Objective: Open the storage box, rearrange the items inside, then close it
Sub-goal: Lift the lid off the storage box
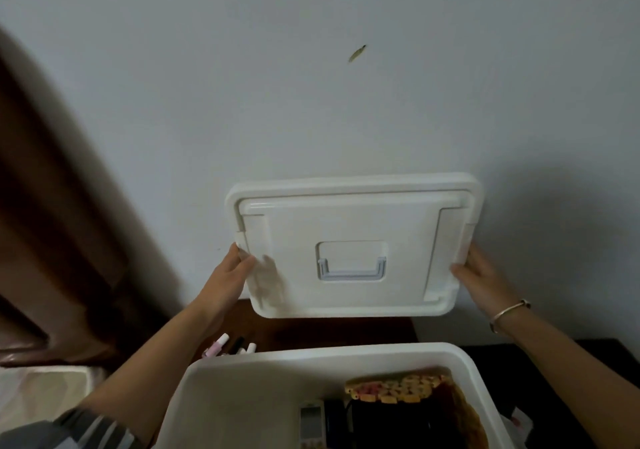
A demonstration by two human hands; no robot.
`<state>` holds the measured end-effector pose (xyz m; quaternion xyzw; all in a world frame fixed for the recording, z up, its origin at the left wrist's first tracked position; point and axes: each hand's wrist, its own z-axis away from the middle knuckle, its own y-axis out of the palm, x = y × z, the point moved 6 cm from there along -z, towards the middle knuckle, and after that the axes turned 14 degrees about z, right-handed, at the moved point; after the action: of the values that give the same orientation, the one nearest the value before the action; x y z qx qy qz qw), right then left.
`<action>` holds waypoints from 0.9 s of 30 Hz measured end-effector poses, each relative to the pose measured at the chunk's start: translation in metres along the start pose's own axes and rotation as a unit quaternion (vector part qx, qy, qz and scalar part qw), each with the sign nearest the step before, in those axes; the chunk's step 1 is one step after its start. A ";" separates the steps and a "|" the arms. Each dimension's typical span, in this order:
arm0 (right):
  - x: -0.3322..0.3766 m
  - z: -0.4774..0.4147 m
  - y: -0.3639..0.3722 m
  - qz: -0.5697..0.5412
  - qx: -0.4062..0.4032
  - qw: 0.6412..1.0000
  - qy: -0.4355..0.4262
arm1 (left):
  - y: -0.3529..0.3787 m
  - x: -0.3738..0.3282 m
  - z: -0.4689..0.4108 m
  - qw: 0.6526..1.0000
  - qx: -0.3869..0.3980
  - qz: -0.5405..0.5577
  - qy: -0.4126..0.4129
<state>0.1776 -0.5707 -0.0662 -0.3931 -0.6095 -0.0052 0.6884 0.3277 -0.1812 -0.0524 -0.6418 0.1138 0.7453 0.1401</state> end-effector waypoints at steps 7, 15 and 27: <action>-0.030 -0.014 0.035 -0.005 0.021 1.000 0.022 | -0.008 0.026 -0.019 1.000 -0.011 -0.011 -0.015; -0.037 -0.025 0.052 -0.017 0.016 0.999 0.029 | -0.010 0.039 -0.030 1.000 -0.014 -0.011 -0.024; -0.028 -0.021 0.059 -0.035 0.027 0.998 0.052 | -0.010 0.052 -0.033 0.997 -0.031 -0.058 -0.040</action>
<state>0.2161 -0.5547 -0.1204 -0.3521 -0.5861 -0.0337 0.7290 0.3549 -0.1798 -0.1085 -0.6212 0.0473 0.7641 0.1676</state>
